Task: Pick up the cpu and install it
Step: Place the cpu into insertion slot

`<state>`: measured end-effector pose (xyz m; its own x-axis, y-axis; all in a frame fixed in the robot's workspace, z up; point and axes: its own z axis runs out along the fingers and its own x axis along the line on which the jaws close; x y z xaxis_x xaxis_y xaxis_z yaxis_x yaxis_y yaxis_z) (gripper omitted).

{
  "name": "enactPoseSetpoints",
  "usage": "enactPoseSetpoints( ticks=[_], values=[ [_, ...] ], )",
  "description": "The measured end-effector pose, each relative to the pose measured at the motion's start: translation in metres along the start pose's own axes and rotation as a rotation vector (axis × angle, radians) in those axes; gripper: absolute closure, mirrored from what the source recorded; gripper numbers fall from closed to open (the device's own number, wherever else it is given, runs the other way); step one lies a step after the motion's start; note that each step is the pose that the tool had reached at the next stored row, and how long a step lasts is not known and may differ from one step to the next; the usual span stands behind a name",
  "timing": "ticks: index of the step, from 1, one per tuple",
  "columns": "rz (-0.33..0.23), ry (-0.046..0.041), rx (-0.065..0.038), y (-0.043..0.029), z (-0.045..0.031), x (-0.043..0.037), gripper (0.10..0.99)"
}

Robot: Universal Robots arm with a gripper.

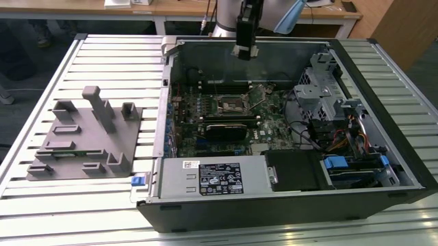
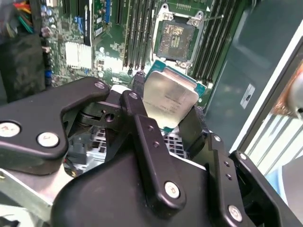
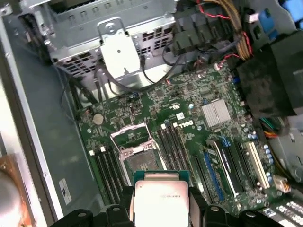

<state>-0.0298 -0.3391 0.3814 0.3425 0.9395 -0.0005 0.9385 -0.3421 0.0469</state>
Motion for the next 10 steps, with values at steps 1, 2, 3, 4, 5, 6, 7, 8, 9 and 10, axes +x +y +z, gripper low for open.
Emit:
enactPoseSetpoints(
  ticks=[1, 2, 3, 4, 5, 6, 7, 8, 9, 10],
  values=[
    [-0.018, 0.0009, 0.0, 0.0, 0.0004, 0.0, 0.545],
    [-0.036, 0.0019, 0.0, 0.0, 0.0007, 0.0, 0.545],
    [-0.054, 0.0027, 0.0, 0.0, 0.0011, 0.0, 0.545],
    [-0.072, 0.0035, 0.0, -0.0001, 0.0015, 0.0, 0.545],
    [-0.09, 0.0043, 0.0, -0.0001, 0.0018, 0.0, 0.545],
    [-0.109, 0.0054, 0.0, -0.0001, 0.0024, 0.0, 0.545],
    [-0.127, 0.006, 0.0, -0.0001, 0.0026, 0.0, 0.545],
    [-0.139, 0.0065, 0.0, -0.0001, 0.0028, 0.0, 0.545],
    [-0.144, 0.0066, 0.0, -0.0001, 0.003, 0.0, 0.545],
    [-0.145, 0.0064, 0.0, -0.0001, 0.0031, 0.0, 0.545]
  ],
)
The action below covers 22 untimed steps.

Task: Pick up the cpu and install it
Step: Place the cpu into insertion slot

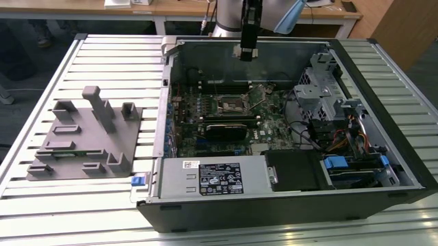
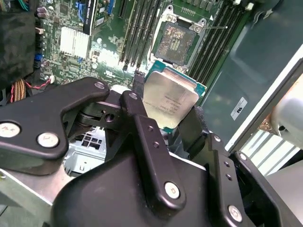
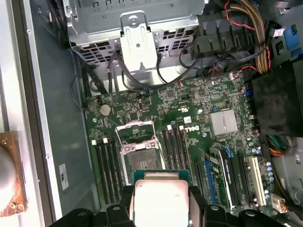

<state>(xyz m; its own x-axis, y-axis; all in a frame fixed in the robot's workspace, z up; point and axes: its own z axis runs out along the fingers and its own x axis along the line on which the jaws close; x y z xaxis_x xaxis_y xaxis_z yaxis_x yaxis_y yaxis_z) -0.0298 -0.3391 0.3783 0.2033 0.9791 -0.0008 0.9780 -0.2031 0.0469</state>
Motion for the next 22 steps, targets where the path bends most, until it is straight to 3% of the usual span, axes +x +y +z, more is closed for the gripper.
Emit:
enactPoseSetpoints(
  ticks=[2, 3, 9, 22],
  values=[
    [0.0, 0.0001, 0.0, 0.0, 0.0001, 0.0, 0.545],
    [-0.003, 0.0018, -0.008, -0.0002, 0.0009, 0.0, 0.545],
    [-0.091, 0.0061, -0.008, -0.0003, 0.0018, 0.0, 0.545],
    [-0.094, 0.0066, -0.008, -0.0024, 0.0067, -0.0005, 0.545]
  ],
)
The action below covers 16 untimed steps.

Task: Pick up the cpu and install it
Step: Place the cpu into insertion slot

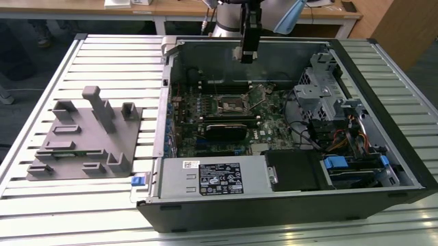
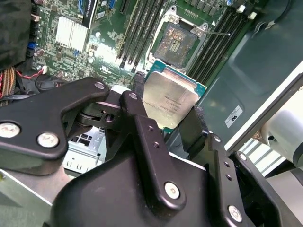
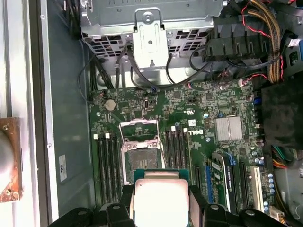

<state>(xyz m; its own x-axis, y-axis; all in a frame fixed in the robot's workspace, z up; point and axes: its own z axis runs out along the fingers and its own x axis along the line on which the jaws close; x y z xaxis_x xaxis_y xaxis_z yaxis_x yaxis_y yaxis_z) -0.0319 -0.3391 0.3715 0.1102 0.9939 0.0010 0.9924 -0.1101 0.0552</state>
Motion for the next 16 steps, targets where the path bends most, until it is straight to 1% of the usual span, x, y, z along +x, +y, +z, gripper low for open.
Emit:
enactPoseSetpoints(
  ticks=[7, 12, 16],
  values=[
    [-0.008, 0.0003, 0.0, -0.0003, 0.0061, 0.0001, 0.545],
    [-0.052, 0.0029, 0.0, -0.0005, 0.009, 0.0, 0.545],
    [-0.068, 0.0036, 0.0, -0.0007, 0.013, 0.0001, 0.545]
  ],
)
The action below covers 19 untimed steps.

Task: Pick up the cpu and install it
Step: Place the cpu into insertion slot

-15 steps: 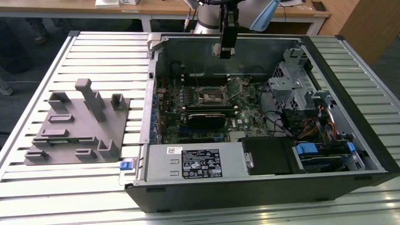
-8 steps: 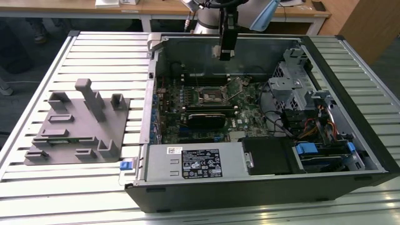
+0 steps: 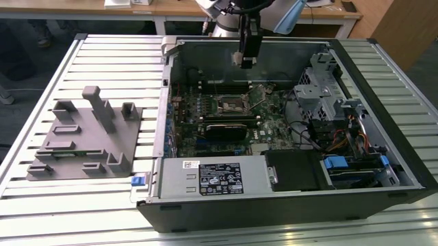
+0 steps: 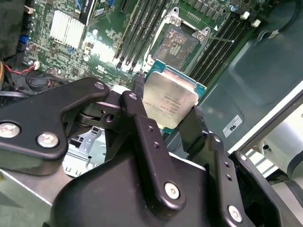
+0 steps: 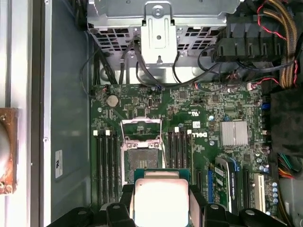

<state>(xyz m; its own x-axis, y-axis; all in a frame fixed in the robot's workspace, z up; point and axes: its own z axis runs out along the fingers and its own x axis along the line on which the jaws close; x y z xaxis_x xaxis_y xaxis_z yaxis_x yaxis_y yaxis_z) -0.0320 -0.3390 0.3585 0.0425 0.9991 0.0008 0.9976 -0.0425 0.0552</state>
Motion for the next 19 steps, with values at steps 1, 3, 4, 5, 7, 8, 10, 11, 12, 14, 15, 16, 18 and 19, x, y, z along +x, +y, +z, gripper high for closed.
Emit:
enactPoseSetpoints(
  ticks=[1, 3, 4, 5, 7, 8, 10, 11, 12, 14, 15, 16, 18, 19],
  values=[
    [-0.01, 0.0006, 0.0, 0.0, 0.0008, 0.0, 0.545],
    [-0.043, 0.0024, 0.0, -0.0001, 0.0022, 0.0, 0.545],
    [-0.061, 0.0034, 0.0, -0.0002, 0.003, 0.0, 0.545],
    [-0.079, 0.0044, 0.0, -0.0002, 0.0039, 0.0, 0.545],
    [-0.103, 0.0056, 0.0, -0.0003, 0.005, 0.0, 0.545],
    [-0.106, 0.0058, 0.0, -0.0003, 0.0053, 0.0, 0.545],
    [-0.108, 0.0059, 0.0, -0.0003, 0.0059, 0.0, 0.545],
    [-0.108, 0.0056, 0.0, -0.0003, 0.0062, 0.0, 0.545],
    [-0.108, 0.0055, 0.0, -0.0003, 0.0065, 0.0, 0.545],
    [-0.109, 0.0053, 0.0, -0.0004, 0.007, 0.0, 0.545],
    [-0.109, 0.0053, 0.0, -0.0004, 0.0073, 0.0, 0.545],
    [-0.11, 0.0053, 0.0, -0.0004, 0.0076, 0.0, 0.545],
    [-0.111, 0.0053, 0.0, -0.0004, 0.0081, 0.0, 0.545],
    [-0.111, 0.0054, 0.0, -0.0004, 0.0084, 0.0, 0.545]
  ],
)
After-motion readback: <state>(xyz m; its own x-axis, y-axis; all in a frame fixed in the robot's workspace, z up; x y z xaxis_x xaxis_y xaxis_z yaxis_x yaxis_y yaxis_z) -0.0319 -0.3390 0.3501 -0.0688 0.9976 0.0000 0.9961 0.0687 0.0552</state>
